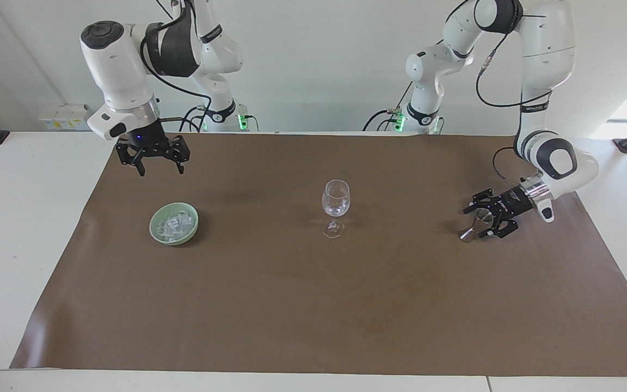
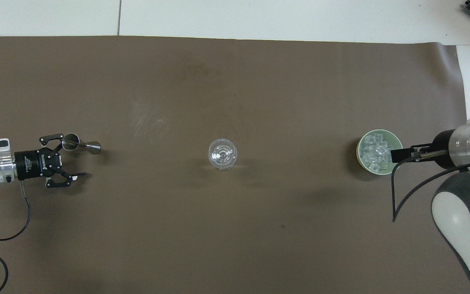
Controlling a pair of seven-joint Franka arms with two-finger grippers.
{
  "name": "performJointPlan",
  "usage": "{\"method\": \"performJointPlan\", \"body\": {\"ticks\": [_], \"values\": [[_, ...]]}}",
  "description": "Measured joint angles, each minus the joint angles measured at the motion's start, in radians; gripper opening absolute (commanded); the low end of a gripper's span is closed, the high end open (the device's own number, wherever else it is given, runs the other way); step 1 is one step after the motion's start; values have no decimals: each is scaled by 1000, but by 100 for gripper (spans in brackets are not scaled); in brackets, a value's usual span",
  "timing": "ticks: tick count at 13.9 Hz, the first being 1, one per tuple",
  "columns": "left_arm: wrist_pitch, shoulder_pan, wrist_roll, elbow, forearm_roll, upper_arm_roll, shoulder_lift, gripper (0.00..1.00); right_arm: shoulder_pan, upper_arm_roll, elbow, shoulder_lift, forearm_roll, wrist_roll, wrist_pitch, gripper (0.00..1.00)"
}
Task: Pour wine and add ice with both arms
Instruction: 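Reach the right gripper into the green cup while the left gripper withdraws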
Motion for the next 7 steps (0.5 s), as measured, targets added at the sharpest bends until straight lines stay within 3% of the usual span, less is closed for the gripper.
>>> {"method": "performJointPlan", "body": {"ticks": [7], "values": [[1, -1, 59, 49, 189, 18, -46, 100, 0, -26, -70, 103, 0, -290, 184, 100]]}}
